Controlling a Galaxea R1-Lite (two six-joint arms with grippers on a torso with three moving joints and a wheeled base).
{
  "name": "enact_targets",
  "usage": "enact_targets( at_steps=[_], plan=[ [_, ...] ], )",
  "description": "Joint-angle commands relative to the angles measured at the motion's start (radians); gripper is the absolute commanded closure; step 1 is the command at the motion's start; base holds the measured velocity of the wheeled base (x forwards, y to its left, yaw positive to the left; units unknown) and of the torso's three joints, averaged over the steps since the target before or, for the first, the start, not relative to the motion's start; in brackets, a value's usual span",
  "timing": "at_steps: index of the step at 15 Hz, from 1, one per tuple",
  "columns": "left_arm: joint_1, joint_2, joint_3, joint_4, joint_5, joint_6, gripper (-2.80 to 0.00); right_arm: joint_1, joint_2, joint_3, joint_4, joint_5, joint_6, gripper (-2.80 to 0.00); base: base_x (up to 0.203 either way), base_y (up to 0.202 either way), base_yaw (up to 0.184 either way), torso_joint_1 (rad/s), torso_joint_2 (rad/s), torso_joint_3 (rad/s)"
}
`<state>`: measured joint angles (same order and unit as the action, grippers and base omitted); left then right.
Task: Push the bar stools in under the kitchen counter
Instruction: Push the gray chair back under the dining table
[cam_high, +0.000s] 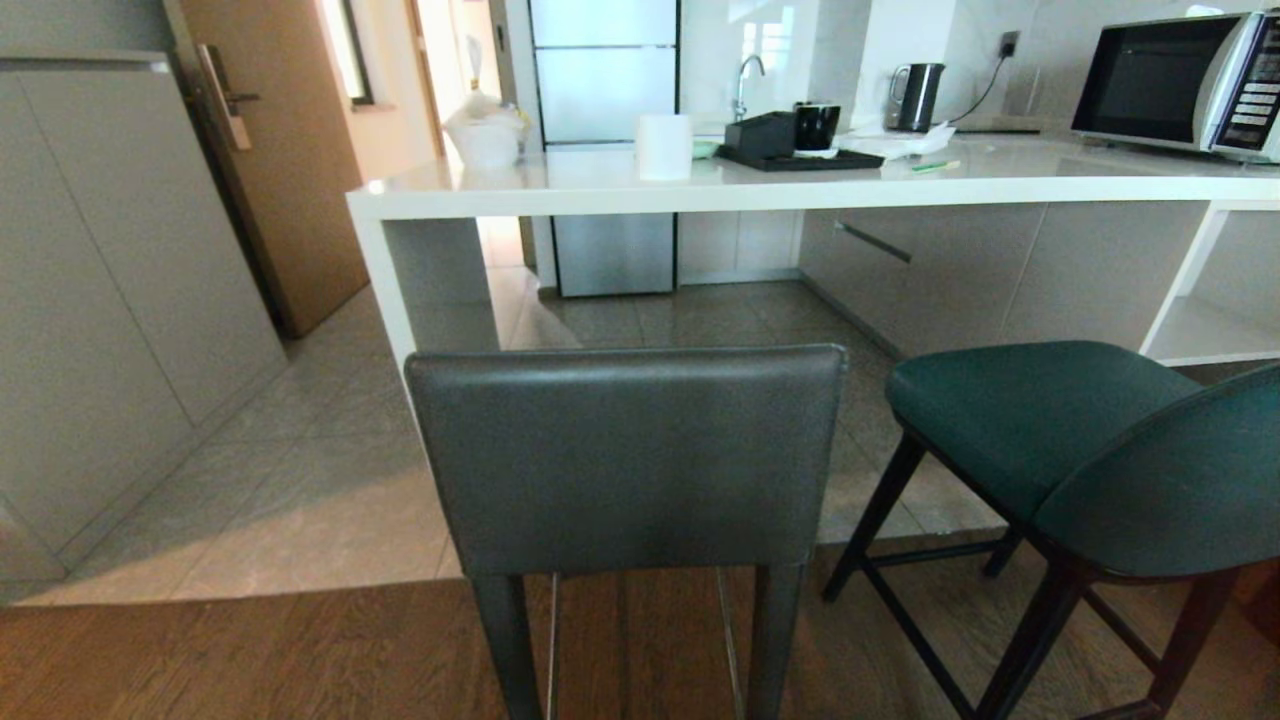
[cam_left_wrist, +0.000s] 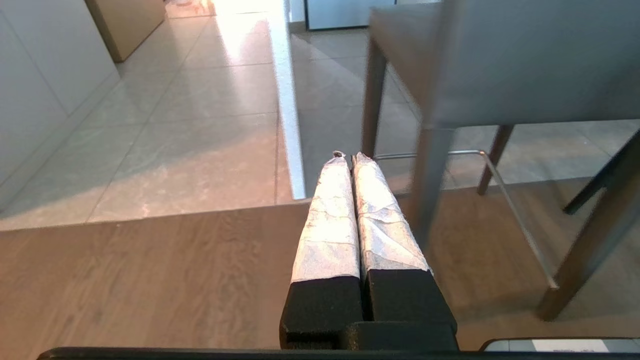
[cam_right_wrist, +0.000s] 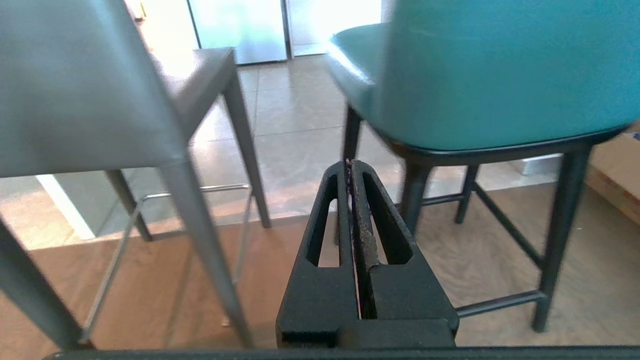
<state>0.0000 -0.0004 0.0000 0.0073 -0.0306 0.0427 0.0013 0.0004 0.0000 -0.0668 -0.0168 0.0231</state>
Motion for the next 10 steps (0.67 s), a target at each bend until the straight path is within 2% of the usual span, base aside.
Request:
enact_targets(
  at_steps=[1, 3, 9, 10],
  plan=[
    [0.002, -0.001, 0.003, 0.0, 0.0, 0.0, 0.0, 0.0, 0.0, 0.023, -0.001, 0.0, 0.0, 0.0, 0.0, 0.194, 0.001, 0.002, 0.0, 0.005],
    [0.0, -0.003, 0.003, 0.0, 0.0, -0.005, 0.0, 0.0, 0.0, 0.023, -0.001, 0.0, 0.0, 0.0, 0.0, 0.121, -0.006, 0.0, 0.0, 0.002],
    [0.002, -0.001, 0.003, 0.0, 0.0, -0.004, 0.0, 0.0, 0.0, 0.023, -0.001, 0.0, 0.0, 0.0, 0.0, 0.0, 0.0, 0.0, 0.0, 0.0],
    [0.001, -0.002, 0.003, 0.0, 0.0, -0.005, 0.0, 0.0, 0.0, 0.023, -0.001, 0.0, 0.0, 0.0, 0.098, 0.0, -0.006, -0.002, 0.0, 0.002]
  ],
)
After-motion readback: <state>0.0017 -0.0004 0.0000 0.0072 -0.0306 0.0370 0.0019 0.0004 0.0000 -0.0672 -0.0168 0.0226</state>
